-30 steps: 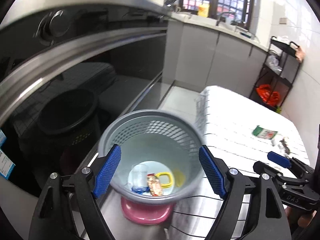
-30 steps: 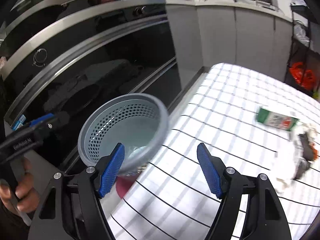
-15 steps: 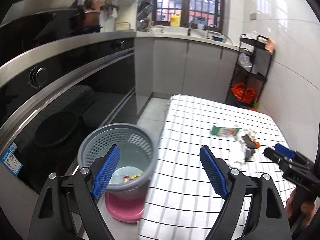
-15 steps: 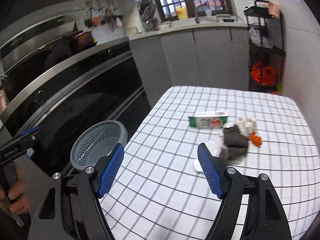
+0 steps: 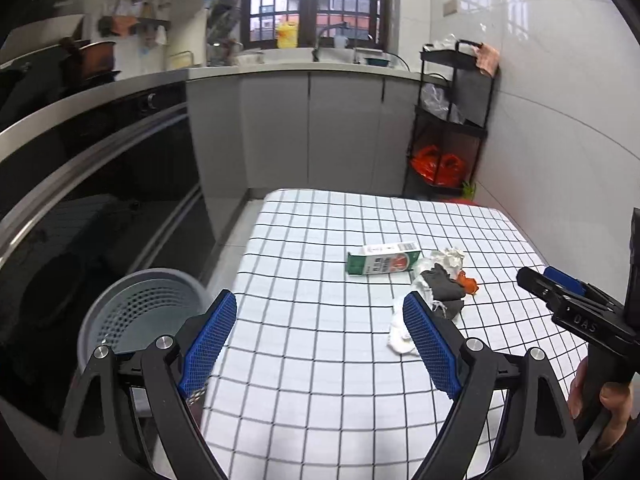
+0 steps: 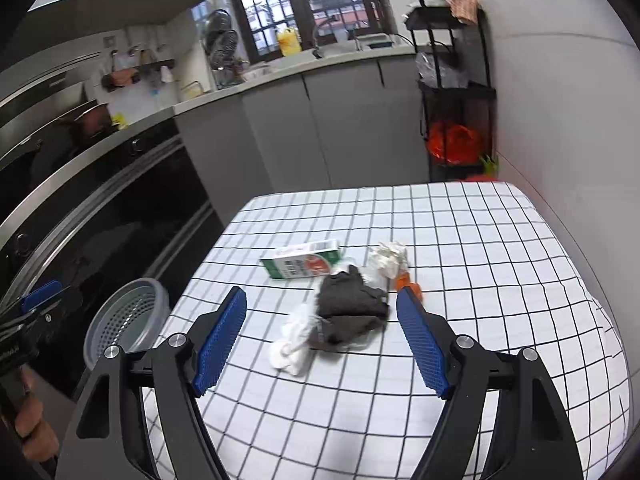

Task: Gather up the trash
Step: 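Move both tools back over the table toward the grey cloth and carton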

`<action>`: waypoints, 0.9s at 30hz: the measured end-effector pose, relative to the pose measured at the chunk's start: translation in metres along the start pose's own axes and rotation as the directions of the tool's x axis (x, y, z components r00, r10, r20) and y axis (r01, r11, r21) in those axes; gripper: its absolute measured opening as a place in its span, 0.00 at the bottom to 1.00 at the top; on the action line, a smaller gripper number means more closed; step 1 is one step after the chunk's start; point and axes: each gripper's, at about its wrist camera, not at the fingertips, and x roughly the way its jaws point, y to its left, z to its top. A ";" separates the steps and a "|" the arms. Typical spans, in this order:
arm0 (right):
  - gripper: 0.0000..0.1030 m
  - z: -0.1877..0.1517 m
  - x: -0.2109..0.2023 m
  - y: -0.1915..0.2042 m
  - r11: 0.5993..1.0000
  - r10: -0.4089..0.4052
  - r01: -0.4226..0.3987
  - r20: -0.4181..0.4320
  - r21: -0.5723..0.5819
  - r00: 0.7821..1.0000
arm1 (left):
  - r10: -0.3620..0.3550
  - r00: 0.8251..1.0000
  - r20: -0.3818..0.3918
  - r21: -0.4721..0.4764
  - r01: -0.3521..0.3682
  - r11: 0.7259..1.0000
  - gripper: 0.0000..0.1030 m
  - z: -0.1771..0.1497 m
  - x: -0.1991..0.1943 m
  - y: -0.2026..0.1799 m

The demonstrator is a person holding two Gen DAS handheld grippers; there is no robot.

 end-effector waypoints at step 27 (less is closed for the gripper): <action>0.72 -0.013 0.125 -0.063 0.984 -0.174 0.175 -0.176 -0.013 0.969 | -0.004 0.978 -0.209 -0.019 -0.001 1.000 0.81 -0.040 0.138 -0.010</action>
